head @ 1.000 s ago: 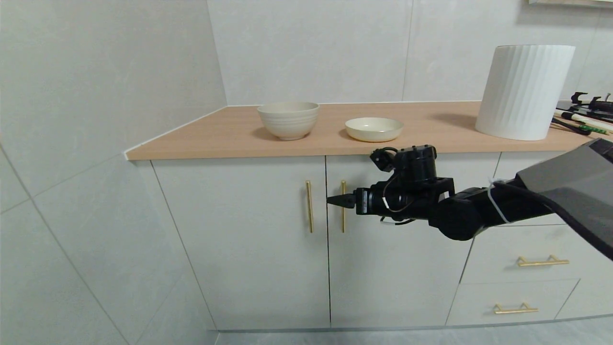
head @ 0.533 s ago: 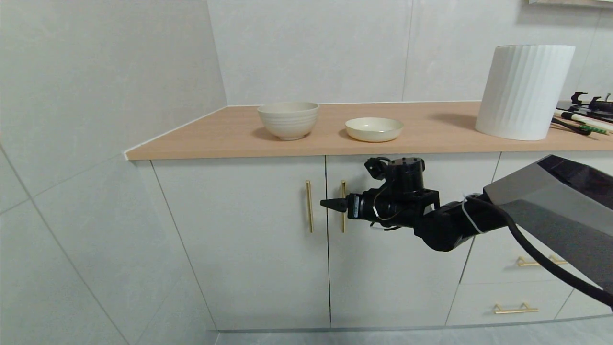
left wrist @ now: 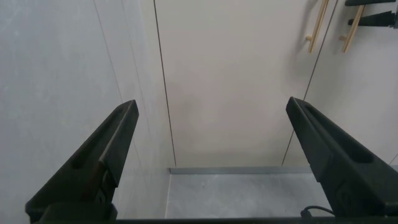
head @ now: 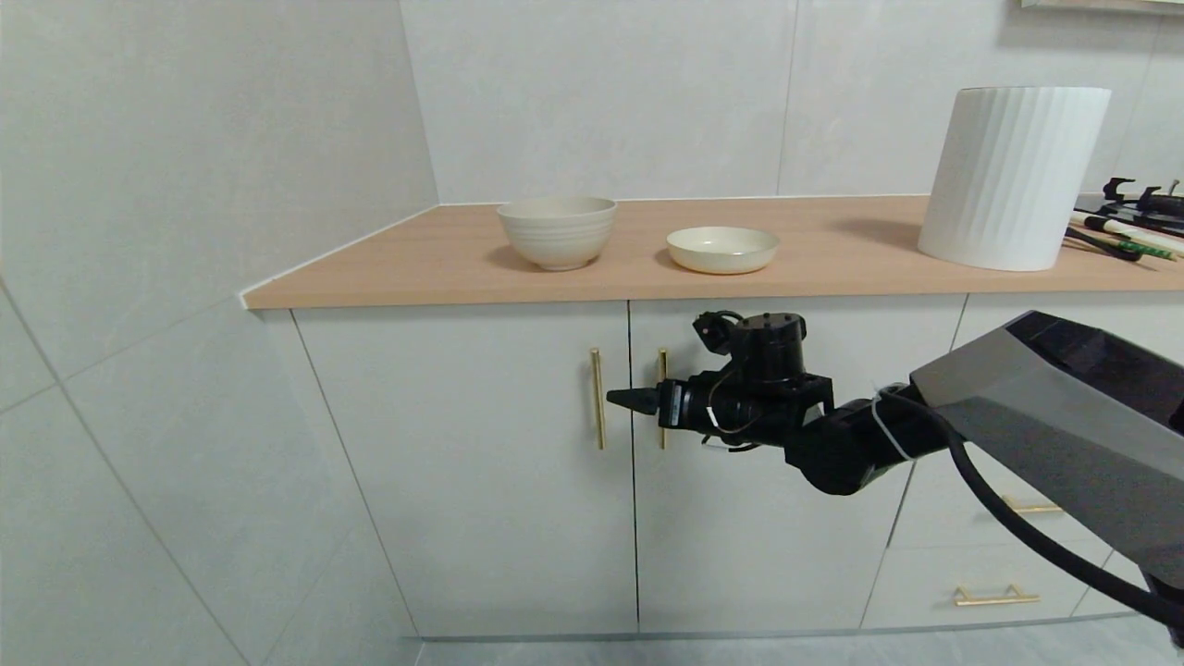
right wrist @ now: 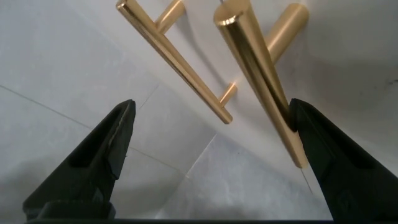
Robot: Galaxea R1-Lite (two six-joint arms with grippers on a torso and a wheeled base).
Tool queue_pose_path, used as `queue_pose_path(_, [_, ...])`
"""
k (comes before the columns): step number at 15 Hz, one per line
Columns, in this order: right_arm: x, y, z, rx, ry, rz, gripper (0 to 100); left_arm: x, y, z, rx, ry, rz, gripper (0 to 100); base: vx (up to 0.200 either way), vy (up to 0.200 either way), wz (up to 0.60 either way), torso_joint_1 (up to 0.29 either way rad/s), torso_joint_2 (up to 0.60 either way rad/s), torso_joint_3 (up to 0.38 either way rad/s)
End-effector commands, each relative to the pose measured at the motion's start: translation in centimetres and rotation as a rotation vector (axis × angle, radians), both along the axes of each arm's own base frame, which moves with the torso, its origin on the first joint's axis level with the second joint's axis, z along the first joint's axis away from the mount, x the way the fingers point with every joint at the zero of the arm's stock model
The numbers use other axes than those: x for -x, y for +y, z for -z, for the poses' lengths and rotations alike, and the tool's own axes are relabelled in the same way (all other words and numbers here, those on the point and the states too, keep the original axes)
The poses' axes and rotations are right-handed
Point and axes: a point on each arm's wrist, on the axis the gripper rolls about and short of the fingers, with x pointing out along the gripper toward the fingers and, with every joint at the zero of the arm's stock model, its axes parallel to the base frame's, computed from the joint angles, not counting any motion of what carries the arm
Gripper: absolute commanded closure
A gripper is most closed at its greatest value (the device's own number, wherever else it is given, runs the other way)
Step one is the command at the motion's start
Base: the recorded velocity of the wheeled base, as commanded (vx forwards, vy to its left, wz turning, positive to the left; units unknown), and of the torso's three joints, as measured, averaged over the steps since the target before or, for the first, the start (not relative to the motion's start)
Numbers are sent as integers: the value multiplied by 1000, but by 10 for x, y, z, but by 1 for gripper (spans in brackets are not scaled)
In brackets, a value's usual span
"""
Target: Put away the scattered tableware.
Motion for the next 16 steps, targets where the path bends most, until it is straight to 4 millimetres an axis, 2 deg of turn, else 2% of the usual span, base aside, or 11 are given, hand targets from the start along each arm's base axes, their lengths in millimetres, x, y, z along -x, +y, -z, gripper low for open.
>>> queue_pose_path(1, [4, 2, 1, 3, 8, -12, 0, 0, 0, 0, 0, 1, 0, 0, 0, 0, 0, 0, 0, 0])
queue_pose_path(12, [19, 9, 1, 0, 11, -59, 0, 0, 0, 0, 0, 1, 0, 0, 0, 0, 0, 0, 0, 0])
queue_pose_path(16, [59, -12, -6, -8, 50, -151, 0, 0, 0, 0, 0, 1, 0, 0, 0, 0, 0, 0, 0, 0])
